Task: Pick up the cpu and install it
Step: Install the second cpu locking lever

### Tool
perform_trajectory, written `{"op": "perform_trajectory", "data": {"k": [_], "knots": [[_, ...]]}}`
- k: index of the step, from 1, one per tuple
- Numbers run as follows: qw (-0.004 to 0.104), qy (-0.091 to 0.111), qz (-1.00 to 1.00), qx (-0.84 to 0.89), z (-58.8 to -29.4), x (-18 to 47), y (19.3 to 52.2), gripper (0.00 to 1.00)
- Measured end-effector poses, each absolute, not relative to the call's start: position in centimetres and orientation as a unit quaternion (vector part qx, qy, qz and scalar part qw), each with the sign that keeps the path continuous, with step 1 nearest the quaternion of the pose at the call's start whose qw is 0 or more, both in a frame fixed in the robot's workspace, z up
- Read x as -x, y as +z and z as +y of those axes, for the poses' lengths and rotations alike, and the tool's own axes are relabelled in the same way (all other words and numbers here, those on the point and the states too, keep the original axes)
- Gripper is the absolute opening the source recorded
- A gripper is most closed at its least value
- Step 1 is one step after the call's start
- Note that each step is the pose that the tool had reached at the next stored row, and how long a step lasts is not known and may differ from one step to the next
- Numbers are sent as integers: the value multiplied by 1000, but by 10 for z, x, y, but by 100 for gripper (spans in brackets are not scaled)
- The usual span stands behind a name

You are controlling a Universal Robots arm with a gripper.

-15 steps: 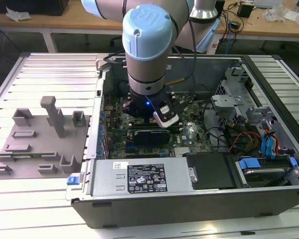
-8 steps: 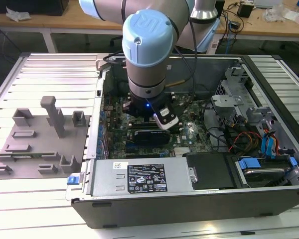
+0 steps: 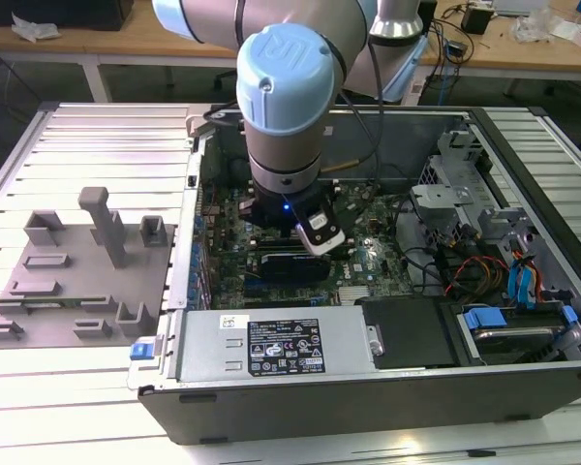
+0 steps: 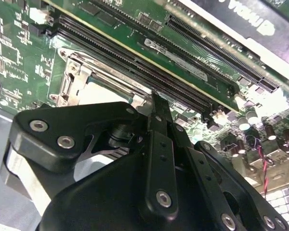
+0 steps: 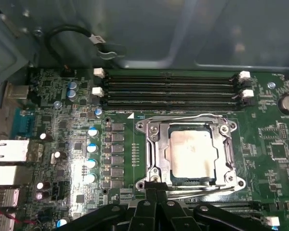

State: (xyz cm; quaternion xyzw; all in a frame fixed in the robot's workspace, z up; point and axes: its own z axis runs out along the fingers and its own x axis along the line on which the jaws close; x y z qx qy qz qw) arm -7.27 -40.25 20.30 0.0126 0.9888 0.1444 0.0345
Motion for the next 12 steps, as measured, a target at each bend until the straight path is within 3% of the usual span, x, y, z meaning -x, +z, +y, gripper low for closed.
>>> {"op": "perform_trajectory", "data": {"k": [12], "knots": [[38,143,988,-47,-407,73,203,11]]}}
